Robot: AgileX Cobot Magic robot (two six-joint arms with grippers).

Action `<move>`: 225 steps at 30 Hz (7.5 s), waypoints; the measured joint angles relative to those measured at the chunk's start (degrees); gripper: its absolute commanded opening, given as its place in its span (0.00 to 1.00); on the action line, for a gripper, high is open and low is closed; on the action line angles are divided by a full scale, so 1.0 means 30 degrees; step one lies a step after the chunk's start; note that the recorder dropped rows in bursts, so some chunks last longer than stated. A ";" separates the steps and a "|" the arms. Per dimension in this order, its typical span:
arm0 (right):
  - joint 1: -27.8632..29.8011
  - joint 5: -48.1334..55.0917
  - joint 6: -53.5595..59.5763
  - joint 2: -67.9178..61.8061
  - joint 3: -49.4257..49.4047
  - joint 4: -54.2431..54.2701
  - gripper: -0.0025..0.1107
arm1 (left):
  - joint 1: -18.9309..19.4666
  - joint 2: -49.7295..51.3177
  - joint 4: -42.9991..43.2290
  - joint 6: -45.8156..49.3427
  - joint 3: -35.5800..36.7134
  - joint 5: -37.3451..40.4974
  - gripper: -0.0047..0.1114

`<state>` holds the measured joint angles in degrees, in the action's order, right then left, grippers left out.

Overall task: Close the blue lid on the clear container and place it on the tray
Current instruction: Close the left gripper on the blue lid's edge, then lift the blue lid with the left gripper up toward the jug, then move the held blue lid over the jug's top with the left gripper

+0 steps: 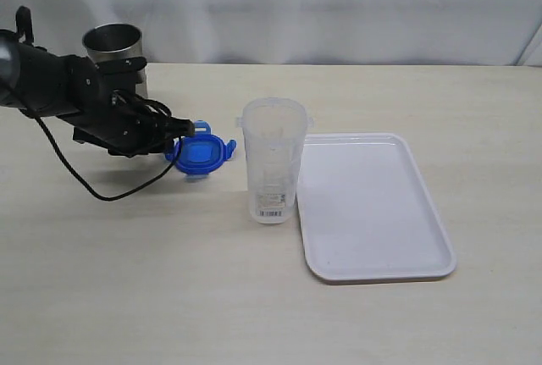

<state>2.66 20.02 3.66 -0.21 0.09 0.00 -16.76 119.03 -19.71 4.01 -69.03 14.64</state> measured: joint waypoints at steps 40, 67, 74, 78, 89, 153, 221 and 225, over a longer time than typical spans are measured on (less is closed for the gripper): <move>0.0000 0.0000 0.0000 0.0000 0.0000 0.0000 0.06 | -0.0916 0.1142 -0.1317 0.0117 0.0000 -0.3389 0.25; 0.0000 0.0000 0.0000 0.0000 0.0000 0.0000 0.06 | -0.0916 0.1405 -0.1511 0.0117 -0.0079 -0.2654 0.25; 0.0000 0.0000 0.0000 0.0000 0.0000 0.0000 0.06 | -0.0916 0.1595 -0.1475 0.0117 -0.0172 -0.3175 0.13; 0.0000 0.0000 0.0000 0.0000 0.0000 0.0000 0.06 | -0.0916 0.1595 -0.1296 0.0117 -0.0217 -0.3248 0.04; 0.0000 0.0000 0.0000 0.0000 0.0000 0.0000 0.06 | -0.0916 0.0984 0.0367 0.0606 -0.0217 -0.1615 0.04; 0.0000 0.0000 0.0000 0.0000 0.0000 0.0000 0.06 | -0.7026 -0.8672 0.5548 1.7264 -0.0151 -0.2753 0.04; 0.0000 0.0000 0.0000 0.0000 0.0000 0.0000 0.06 | -0.9935 -0.6039 0.0079 2.8317 0.6278 -2.0121 0.04; 0.0000 0.0000 0.0000 0.0000 0.0000 0.0000 0.06 | -0.9935 -0.6039 -0.0376 2.8578 0.6278 -2.0121 0.04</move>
<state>2.66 20.02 3.66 -0.21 0.09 0.00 -46.56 100.91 -20.83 89.75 -50.20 -45.72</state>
